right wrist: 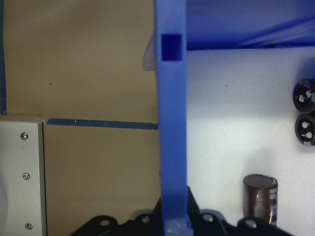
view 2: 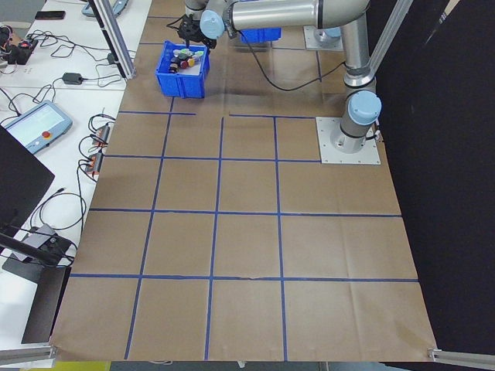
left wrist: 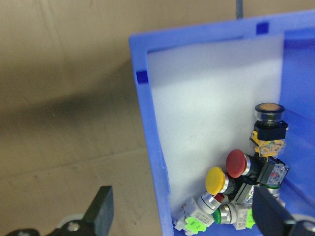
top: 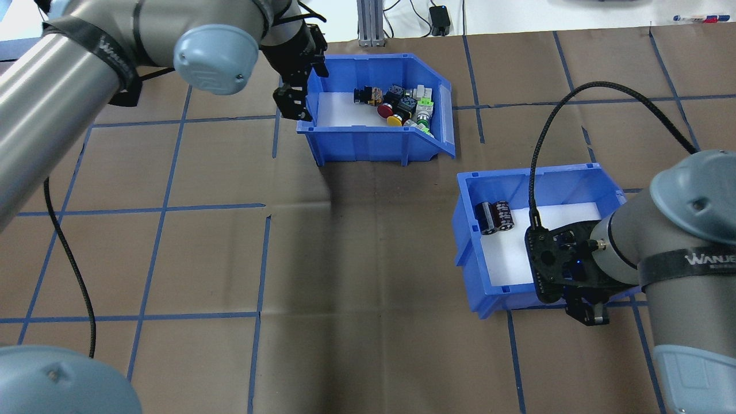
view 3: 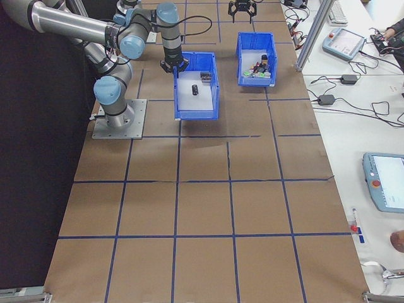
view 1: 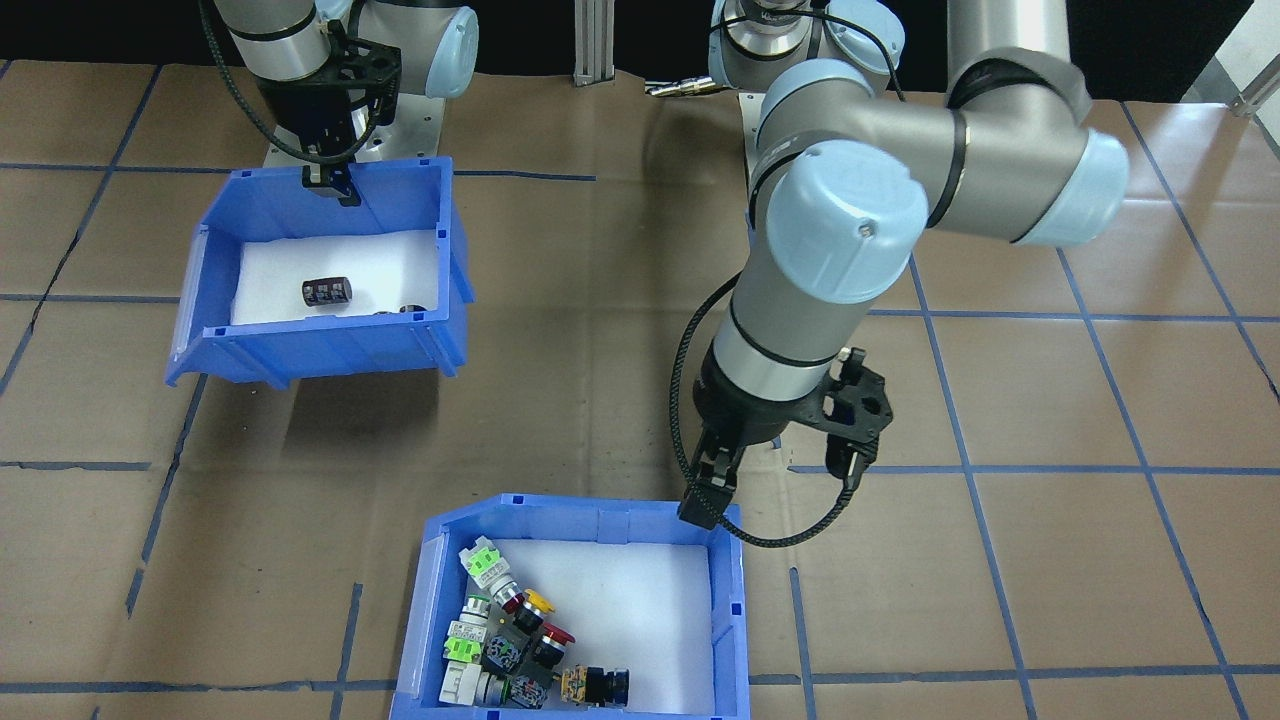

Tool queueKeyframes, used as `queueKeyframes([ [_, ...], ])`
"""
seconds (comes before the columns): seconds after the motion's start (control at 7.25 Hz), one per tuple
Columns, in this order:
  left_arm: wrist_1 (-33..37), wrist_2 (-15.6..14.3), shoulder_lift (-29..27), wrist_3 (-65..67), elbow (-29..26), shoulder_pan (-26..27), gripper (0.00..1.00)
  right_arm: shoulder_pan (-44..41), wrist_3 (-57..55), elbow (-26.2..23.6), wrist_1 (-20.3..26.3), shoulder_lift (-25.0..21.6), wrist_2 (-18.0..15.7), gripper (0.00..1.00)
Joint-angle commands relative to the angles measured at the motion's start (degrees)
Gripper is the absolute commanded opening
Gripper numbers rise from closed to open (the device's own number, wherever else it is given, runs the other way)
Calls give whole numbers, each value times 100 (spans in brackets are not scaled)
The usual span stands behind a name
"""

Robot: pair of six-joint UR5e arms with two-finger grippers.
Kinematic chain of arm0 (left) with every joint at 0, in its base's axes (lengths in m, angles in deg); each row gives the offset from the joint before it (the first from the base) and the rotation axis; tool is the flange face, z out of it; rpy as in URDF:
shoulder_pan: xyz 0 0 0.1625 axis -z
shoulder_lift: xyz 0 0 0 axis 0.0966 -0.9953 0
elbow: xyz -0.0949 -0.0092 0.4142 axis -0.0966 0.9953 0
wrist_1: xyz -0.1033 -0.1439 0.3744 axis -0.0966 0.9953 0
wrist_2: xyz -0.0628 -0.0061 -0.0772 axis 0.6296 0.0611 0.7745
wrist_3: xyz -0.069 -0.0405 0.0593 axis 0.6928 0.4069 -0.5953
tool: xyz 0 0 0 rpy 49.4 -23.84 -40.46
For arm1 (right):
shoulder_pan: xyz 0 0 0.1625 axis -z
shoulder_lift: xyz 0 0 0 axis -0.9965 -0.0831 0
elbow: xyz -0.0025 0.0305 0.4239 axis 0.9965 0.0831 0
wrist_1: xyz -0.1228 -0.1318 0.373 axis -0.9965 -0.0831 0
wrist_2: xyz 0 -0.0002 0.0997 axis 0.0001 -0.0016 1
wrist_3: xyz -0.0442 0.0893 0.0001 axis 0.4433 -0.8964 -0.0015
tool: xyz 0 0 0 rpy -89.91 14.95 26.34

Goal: Place button box in front

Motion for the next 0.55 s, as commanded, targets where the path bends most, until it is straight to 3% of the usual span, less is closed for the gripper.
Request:
queueKeyframes([
  [0.0,1096,-491,729,-2349,32,-174,100,-211,-278,-125,-210,54,6,3],
  [0.14,1520,-492,1167,-3065,119,-209,100,-307,-436,-125,-263,141,33,3],
  [0.41,2225,-903,1898,-5294,338,-253,100,-858,-1137,-125,-613,413,86,3],
])
